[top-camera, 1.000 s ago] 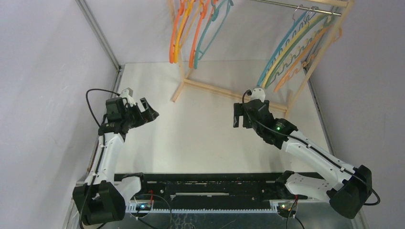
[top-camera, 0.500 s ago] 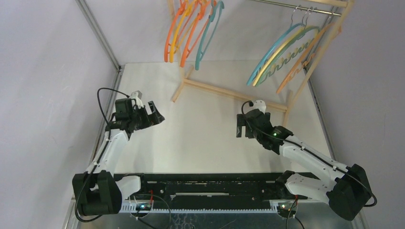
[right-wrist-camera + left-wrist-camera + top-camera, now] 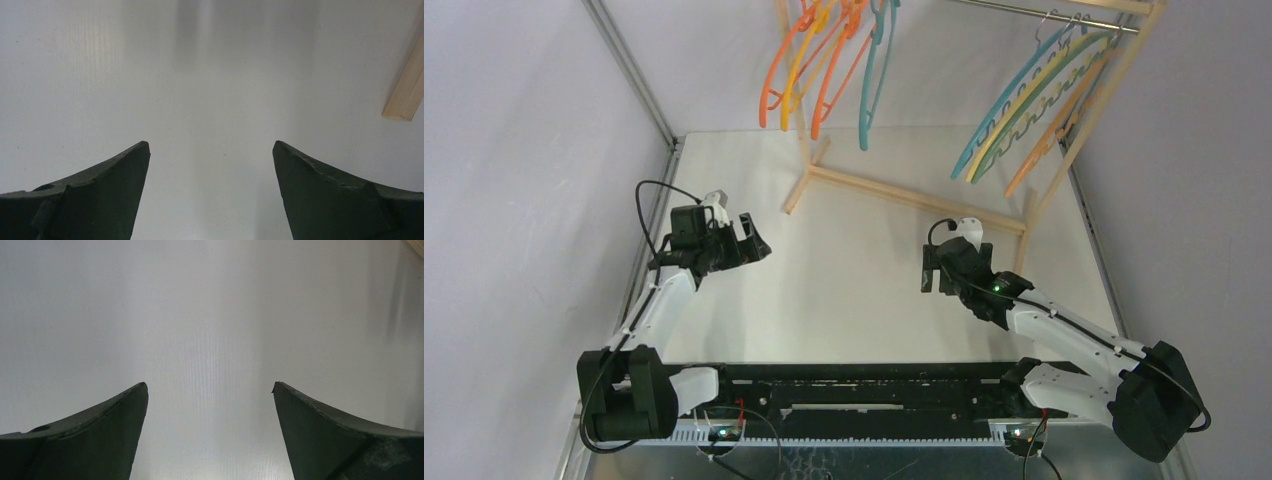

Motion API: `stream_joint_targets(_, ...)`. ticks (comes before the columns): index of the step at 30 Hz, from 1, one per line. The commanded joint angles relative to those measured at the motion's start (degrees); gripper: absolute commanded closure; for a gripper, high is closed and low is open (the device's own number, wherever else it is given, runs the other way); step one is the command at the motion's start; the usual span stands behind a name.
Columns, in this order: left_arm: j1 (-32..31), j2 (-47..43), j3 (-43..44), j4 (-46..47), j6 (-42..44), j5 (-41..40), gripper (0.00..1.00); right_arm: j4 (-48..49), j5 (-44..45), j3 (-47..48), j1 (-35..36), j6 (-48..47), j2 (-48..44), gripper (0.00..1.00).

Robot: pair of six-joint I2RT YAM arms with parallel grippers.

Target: Organize the hangers

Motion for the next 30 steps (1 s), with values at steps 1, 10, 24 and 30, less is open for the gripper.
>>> stream_joint_targets(1, -0.38, -0.09, 0.66, 2.65, 1.74, 0.42, 0.01, 3.31, 1.06, 0.47, -0.16, -0.62, -0.03, 0.0)
stream_joint_targets(10, -0.38, 0.09, 0.97, 2.65, 1.85, 0.4, 0.01, 4.05, 0.43, 0.64, 0.04, -1.4, 0.71, 0.0)
stream_joint_targets(24, -0.46, 0.17, 1.5, 2.82, 1.52, -0.57, 0.0, 3.92, -0.36, 1.04, -0.07, -3.17, 0.11, 0.0)
stream_joint_targets(30, -0.46, 0.1, 1.41, 2.87, 1.28, -0.92, 0.0, 4.15, -0.85, 1.15, -0.2, -3.46, 0.2, 0.0)
